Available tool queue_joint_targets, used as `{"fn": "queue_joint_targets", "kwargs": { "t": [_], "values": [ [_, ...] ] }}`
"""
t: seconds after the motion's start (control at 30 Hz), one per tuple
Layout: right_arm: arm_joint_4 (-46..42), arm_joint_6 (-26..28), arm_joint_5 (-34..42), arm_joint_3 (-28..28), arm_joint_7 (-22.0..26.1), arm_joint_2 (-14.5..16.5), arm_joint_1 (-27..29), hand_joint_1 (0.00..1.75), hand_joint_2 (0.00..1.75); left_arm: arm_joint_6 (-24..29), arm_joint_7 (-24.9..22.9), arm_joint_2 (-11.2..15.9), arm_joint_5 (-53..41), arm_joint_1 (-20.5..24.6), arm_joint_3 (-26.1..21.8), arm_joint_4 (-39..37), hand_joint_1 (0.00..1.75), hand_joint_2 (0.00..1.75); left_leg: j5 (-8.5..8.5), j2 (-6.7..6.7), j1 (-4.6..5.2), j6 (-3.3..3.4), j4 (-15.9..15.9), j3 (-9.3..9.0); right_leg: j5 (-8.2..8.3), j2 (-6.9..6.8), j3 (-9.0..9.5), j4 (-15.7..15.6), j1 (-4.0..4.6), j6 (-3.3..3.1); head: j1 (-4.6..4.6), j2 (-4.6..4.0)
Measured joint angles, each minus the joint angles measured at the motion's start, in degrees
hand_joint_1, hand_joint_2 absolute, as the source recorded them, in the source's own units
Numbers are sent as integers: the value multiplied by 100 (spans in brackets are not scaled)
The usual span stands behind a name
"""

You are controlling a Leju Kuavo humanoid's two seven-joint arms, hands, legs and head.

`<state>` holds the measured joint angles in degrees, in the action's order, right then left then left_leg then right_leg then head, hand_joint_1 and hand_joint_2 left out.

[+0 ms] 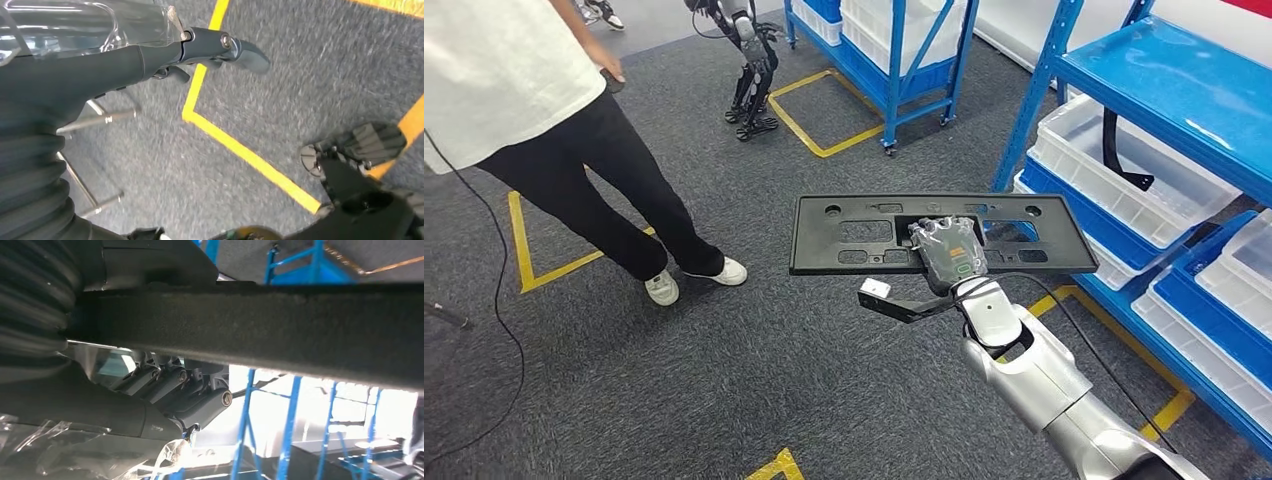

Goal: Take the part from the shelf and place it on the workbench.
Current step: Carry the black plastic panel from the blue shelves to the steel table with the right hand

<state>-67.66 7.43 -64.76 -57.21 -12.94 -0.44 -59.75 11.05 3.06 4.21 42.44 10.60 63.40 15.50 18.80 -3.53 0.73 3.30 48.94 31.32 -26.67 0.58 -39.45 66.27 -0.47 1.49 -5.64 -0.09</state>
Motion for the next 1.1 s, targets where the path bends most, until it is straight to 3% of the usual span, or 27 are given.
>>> {"fn": "queue_joint_targets", "kwargs": {
  "t": [0.07, 0.1, 0.13, 0.2, 0.23, 0.27, 0.3, 0.37, 0.4, 0.43, 0.47, 0.5, 0.53, 0.6, 0.67, 0.73, 0.8, 0.87, 0.93, 0.97, 1.0, 1.07, 1.1],
  "values": [
    [-38, 8, 5, 2, -7, -3, -21, 175, 175, -4, 0, 0, -2, 7, -3, 0, 0, 175, 24, -135, -25, -39, 18, -9, 455, 242, 397, -896, -64, 35, -1, -1],
    [-57, 16, 14, 5, -14, -5, -31, 175, 175, -7, -15, 0, -7, 11, -5, 0, 0, 175, 31, -195, -33, -62, 37, 11, 560, 364, 538, -1212, -93, 48, 0, -1],
    [-72, 23, 25, 10, -23, -8, -32, 175, 175, -9, -32, 1, -12, 10, -5, 0, 0, 175, 30, -261, -45, -88, 48, 45, 597, 453, 614, -1389, -109, 56, -1, -1],
    [-101, 28, 43, 19, -38, -10, -25, 175, 175, -2, -61, 4, -22, -22, -6, -1, 0, 175, 13, -400, -71, -145, 57, 106, 560, 366, 645, -1467, -111, 34, 0, 0],
    [-114, 28, 46, 21, -43, -7, -20, 175, 175, 4, -63, 4, -24, -51, -7, -1, 0, 175, 37, -376, -69, -180, 92, 143, 560, 294, 656, -1476, -109, 12, -4, -1],
    [-129, 28, 44, 22, -52, -3, -18, 175, 175, 9, -60, 3, -28, -71, -7, -2, 0, 175, 117, -269, -64, -214, 231, 216, 560, 224, 675, -1494, -112, -10, -9, -1],
    [-139, 28, 42, 25, -62, 0, -17, 175, 175, 10, -53, 3, -34, -78, -8, -2, 0, 175, 261, -114, -60, -248, 522, 360, 560, 150, 695, -1512, -114, -31, -17, -1],
    [-156, 26, 36, 28, -79, -1, -12, 175, 175, 6, -27, -2, -50, -61, -8, -2, 0, 175, 640, 184, -75, -296, 1433, 815, 547, 3, 716, -1516, -89, -58, -28, 0],
    [-161, 21, 33, 30, -81, -4, -3, 175, 175, 2, -11, -2, -55, -55, -8, -2, 0, 175, 771, 234, -84, -308, 1844, 1032, 540, -71, 718, -1516, -81, -67, -30, -1],
    [-167, 14, 32, 30, -81, -7, 8, 175, 175, -5, 4, -2, -61, -55, -8, -2, 0, 175, 801, 253, -86, -308, 2050, 1150, 531, -141, 722, -1516, -77, -74, -29, -1],
    [-180, 7, 29, 30, -80, -9, 19, 175, 175, -15, 16, -1, -70, -58, -8, -2, 0, 175, 722, 261, -85, -299, 2002, 1138, 521, -202, 729, -1515, -75, -78, -30, -1],
    [-200, 0, 25, 30, -80, -9, 25, 175, 175, -28, 20, 4, -83, -61, -8, -2, 0, 175, 544, 285, -75, -280, 1695, 992, 508, -259, 741, -1516, -73, -80, -30, -1],
    [-226, -7, 19, 33, -83, -9, 25, 175, 175, -45, 21, 14, -101, -61, -9, -2, 0, 175, 316, 371, -51, -247, 1223, 755, 493, -307, 758, -1517, -72, -77, -30, 0],
    [-275, -14, 7, 53, -95, -21, 21, 175, 175, -73, 20, 43, -128, -49, -10, -2, 0, 175, -10, 671, 55, -174, 340, 301, 463, -397, 775, -1512, -52, -51, -30, -1],
    [-294, -20, 0, 71, -104, -49, 38, 175, 175, -82, 14, 68, -134, -30, -9, -3, 0, 175, -69, 795, 134, -124, 27, 157, 439, -505, 769, -1505, -29, -16, -30, -1],
    [-296, -22, -5, 75, -103, -75, 70, 175, 175, -75, -13, 85, -135, -29, -9, -4, 0, 175, -78, 658, 120, -88, -15, 162, 389, -576, 757, -1472, -29, 20, -30, -1],
    [-296, -23, -11, 78, -98, -91, 93, 175, 175, -70, -42, 95, -136, -34, -10, -4, 0, 175, -103, 530, 86, -43, -57, 139, 175, -385, 608, -1129, -39, 25, -32, -1],
    [-296, -25, -17, 80, -86, -114, 116, 175, 175, -69, -50, 98, -136, -12, -10, -4, 0, 175, -114, 399, 64, -9, -66, 129, -201, -101, 183, -269, -37, 9, -33, 0],
    [-296, -25, -21, 80, -82, -138, 146, 175, 175, -67, -58, 99, -135, 7, -10, -4, 0, 175, -118, 247, 45, 2, -64, 123, -397, -11, -240, 470, -31, 26, -32, 0],
    [-297, -25, -22, 80, -85, -144, 157, 175, 175, -70, -64, 99, -135, 6, -10, -4, 0, 175, -114, 165, 29, -1, -60, 113, -320, -5, -293, 499, -37, 43, -33, 0],
    [-300, -23, -23, 81, -87, -146, 158, 175, 175, -74, -70, 99, -138, 4, -10, -4, 0, 175, -103, 84, 7, -14, -49, 98, -129, 3, -215, 266, -52, 66, -33, 0],
    [-321, -19, -28, 87, -92, -150, 139, 175, 175, -83, -69, 109, -151, 6, -10, -6, 0, 175, -56, -66, -38, -73, -6, 76, 360, 174, 180, -625, -129, 138, -34, 0],
    [-338, -16, -33, 93, -96, -152, 126, 175, 175, -88, -66, 118, -161, 14, -11, -7, 0, 175, -33, -134, -48, -108, 42, 86, 513, 289, 370, -1028, -175, 166, -34, 0]
  ]
}}
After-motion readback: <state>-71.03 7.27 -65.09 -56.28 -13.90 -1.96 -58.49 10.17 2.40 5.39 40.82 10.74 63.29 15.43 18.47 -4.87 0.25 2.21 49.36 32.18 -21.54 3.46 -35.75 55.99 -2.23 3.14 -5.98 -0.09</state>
